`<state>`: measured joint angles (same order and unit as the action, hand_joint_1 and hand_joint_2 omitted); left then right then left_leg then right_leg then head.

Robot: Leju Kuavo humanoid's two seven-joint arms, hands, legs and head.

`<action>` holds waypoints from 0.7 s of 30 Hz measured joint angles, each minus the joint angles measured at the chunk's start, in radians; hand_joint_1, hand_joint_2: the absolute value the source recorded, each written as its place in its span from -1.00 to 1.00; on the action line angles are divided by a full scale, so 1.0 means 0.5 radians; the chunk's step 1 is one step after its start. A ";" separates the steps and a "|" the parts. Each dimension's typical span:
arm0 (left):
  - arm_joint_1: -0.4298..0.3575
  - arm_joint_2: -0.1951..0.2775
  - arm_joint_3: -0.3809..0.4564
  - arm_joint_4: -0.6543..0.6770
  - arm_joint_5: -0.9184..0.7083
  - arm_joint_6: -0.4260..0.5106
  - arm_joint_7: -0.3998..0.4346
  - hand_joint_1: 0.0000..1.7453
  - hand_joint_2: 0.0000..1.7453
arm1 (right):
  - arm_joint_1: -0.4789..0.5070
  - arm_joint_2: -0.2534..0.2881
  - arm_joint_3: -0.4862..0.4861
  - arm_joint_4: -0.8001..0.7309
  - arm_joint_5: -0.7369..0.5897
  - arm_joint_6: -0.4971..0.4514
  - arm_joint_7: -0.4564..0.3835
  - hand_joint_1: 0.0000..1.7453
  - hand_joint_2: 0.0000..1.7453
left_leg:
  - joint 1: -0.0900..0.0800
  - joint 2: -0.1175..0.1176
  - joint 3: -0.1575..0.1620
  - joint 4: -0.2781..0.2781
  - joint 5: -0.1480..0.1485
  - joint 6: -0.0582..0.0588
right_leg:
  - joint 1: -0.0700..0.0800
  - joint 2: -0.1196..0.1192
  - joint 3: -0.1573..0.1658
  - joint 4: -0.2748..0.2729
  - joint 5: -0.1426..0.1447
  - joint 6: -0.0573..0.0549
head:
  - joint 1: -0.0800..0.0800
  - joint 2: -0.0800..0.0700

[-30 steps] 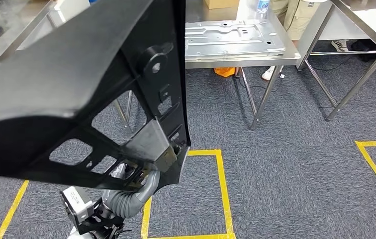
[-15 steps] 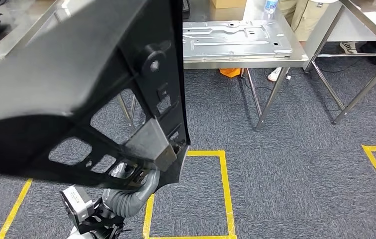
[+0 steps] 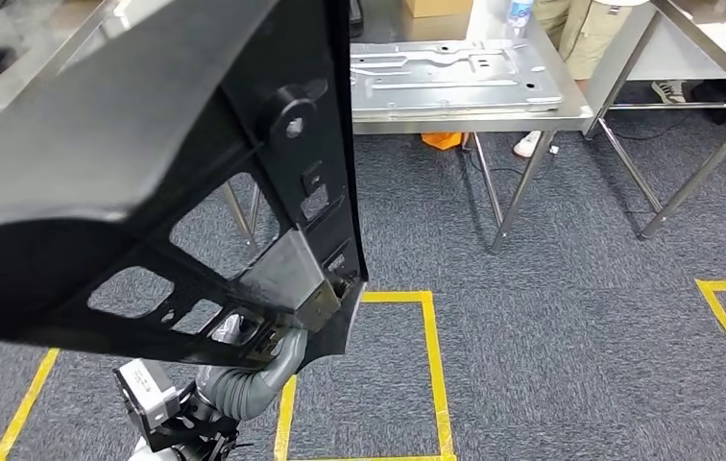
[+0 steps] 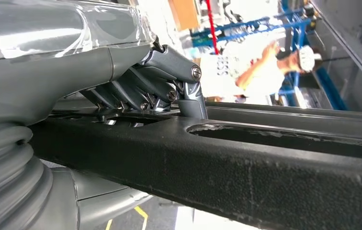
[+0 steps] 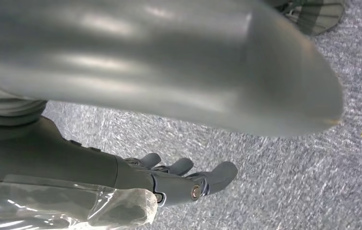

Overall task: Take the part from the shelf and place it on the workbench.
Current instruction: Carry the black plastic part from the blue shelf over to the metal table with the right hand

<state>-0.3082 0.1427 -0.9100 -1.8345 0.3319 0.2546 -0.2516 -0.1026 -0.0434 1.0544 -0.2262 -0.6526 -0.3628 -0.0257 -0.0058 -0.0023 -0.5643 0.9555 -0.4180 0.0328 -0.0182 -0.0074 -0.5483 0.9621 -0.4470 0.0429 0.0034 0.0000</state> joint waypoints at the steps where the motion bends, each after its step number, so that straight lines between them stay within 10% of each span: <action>1: 0.000 0.000 0.001 0.000 0.000 0.000 0.000 1.00 1.00 | -0.001 0.000 0.000 0.000 0.001 0.000 0.000 -1.00 -1.00 | 0.002 -0.003 0.005 -0.005 0.003 0.011 | -0.002 -0.001 0.002 -0.003 -0.002 0.012 | 0.000 0.000; 4: -0.002 0.000 0.001 0.000 0.000 0.001 0.000 1.00 1.00 | -0.004 0.000 0.000 0.000 0.002 0.000 0.001 -1.00 -1.00 | 0.015 -0.006 0.032 -0.027 0.014 0.045 | -0.003 0.000 -0.042 0.107 -0.073 0.037 | 0.003 0.000; 8: 0.001 0.000 0.000 0.000 0.000 0.001 0.000 1.00 1.00 | 0.002 0.000 0.000 0.000 0.003 0.000 0.000 -1.00 -1.00 | -0.001 -0.008 0.038 -0.027 0.007 0.066 | -0.002 0.002 -0.304 0.603 -0.263 0.047 | 0.008 0.000; 10: 0.002 0.000 0.000 0.001 0.000 0.001 0.000 1.00 1.00 | 0.005 -0.002 0.000 0.000 0.003 0.000 0.000 -1.00 -1.00 | -0.006 -0.015 0.049 -0.026 0.000 0.066 | 0.001 0.003 -0.281 0.515 -0.163 0.038 | 0.008 0.000; 13: 0.001 0.000 0.000 0.000 0.000 0.001 -0.001 1.00 1.00 | 0.002 -0.009 0.000 0.000 0.003 0.001 0.000 -1.00 -1.00 | -0.012 -0.021 0.067 -0.023 -0.018 0.051 | 0.008 0.009 -0.088 0.092 0.029 0.013 | 0.008 0.000; 18: 0.000 0.000 0.000 0.000 0.000 0.001 -0.004 1.00 1.00 | 0.000 -0.009 0.000 0.000 0.004 0.007 0.003 -1.00 -1.00 | -0.010 -0.018 0.054 0.006 -0.053 0.004 | 0.016 0.009 -0.044 -0.005 0.041 -0.036 | 0.006 0.000; 21: 0.001 0.000 0.000 0.000 0.000 0.002 -0.006 1.00 1.00 | -0.003 -0.013 0.001 0.000 0.003 0.007 0.005 -1.00 -1.00 | 0.005 -0.011 -0.101 0.329 -0.208 -0.029 | 0.010 0.006 -0.035 -0.008 0.037 -0.058 | 0.000 0.000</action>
<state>-0.3075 0.1427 -0.9099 -1.8345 0.3317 0.2557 -0.2548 -0.1039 -0.0497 1.0548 -0.2262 -0.6509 -0.3594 -0.0231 -0.0032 -0.0076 -0.6148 1.1200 -0.5218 0.0181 -0.0132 -0.0045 -0.5660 0.9579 -0.4284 0.0138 0.0035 0.0000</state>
